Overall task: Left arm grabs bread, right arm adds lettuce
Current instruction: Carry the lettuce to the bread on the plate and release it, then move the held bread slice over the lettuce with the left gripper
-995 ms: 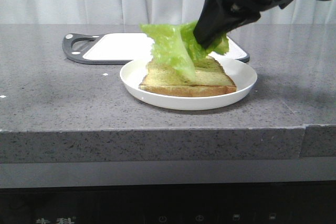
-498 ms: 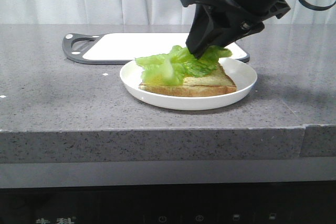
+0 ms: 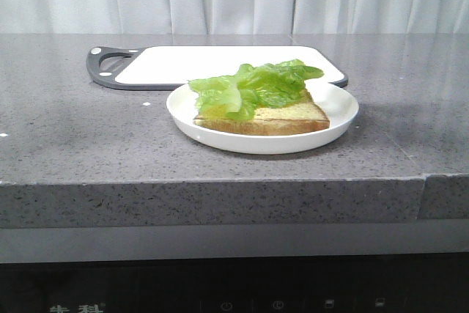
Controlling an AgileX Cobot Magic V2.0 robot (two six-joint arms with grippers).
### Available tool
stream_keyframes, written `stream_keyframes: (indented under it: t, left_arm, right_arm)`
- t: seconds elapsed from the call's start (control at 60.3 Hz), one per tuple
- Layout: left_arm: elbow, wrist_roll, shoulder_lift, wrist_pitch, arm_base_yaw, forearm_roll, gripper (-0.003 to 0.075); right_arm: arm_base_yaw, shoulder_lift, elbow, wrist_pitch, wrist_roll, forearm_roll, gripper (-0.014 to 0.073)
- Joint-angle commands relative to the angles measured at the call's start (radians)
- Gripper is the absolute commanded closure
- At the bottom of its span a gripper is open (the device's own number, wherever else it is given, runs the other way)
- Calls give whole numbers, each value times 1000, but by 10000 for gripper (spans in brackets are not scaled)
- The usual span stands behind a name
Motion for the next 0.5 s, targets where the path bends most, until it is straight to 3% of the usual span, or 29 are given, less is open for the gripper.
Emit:
stream_keyframes:
  t: [0.0, 0.033, 0.182, 0.299, 0.398, 0.481]
  left_arm:
    - [-42, -24, 16, -47, 1, -19, 741]
    - [-52, -32, 24, -41, 1, -31, 741]
    - [-120, -32, 122, -37, 1, -125, 741]
    - [-173, 2, 220, -117, 1, -261, 740]
    - [-207, 164, 305, -227, 1, -524, 740]
    - [-252, 347, 381, -232, 3, -740, 740]
  right_arm:
    - [0, -128, 7, -58, -9, 7, 627]
    - [0, -157, 23, -59, -9, 7, 670]
    - [0, -308, 124, -62, -9, -12, 655]
    - [0, -426, 218, -65, -9, -74, 655]
    - [-1, -528, 288, -74, -9, -104, 655]
    - [-2, -605, 336, -71, -9, -108, 655]
